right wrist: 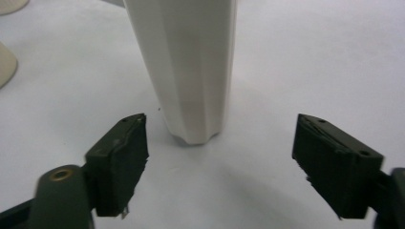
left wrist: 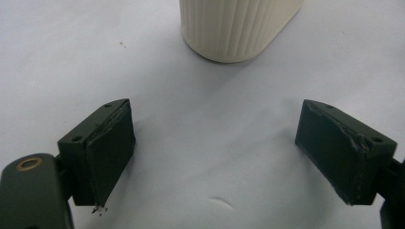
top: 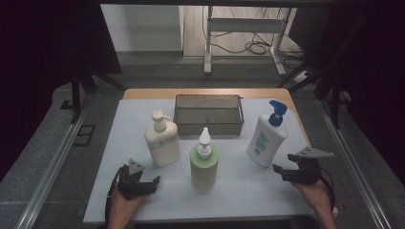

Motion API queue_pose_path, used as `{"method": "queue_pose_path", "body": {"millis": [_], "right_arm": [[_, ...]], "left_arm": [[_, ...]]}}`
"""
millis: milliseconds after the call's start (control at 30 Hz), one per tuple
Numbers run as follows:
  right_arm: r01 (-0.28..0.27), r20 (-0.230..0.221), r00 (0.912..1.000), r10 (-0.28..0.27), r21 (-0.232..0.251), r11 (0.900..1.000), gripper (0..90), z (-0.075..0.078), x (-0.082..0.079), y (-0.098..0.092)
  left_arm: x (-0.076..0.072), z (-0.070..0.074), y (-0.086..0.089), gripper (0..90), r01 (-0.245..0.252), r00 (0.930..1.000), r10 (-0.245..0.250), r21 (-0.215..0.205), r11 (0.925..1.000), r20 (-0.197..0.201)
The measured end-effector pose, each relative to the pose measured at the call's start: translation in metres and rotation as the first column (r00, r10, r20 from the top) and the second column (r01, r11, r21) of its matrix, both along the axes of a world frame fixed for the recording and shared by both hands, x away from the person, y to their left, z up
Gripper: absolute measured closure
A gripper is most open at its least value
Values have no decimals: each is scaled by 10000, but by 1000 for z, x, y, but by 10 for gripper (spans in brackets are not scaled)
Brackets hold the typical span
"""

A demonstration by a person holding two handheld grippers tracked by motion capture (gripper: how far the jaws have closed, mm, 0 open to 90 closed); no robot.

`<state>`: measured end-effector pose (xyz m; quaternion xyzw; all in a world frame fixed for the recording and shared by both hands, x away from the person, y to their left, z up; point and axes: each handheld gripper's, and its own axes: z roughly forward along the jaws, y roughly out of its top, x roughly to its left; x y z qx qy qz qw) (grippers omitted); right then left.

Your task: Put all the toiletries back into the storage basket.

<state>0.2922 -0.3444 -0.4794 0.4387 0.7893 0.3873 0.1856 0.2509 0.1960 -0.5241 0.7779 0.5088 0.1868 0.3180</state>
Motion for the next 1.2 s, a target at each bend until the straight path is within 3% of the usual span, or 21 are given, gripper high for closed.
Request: {"method": "queue_pose_path", "body": {"millis": [400, 600, 900, 1200], "right_arm": [[-170, 474, 9987, 167, 58, 9998, 96, 16, 5, 6], [-426, 709, 9966, 421, 60, 9991, 80, 25, 10, 14], [-362, 1141, 9929, 334, 225, 9991, 75, 40, 19, 22], [34, 941, 9955, -98, 679, 9977, 103, 53, 28, 33]], "left_arm": [[0, 0, 0, 130, 2, 10000, -2, 4, 10000, 6], [0, 0, 0, 131, 1, 10000, -1, 5, 10000, 7], [0, 0, 0, 131, 6, 10000, -6, -4, 10000, 7], [0, 0, 0, 131, 6, 10000, -6, -1, 10000, 7]]}}
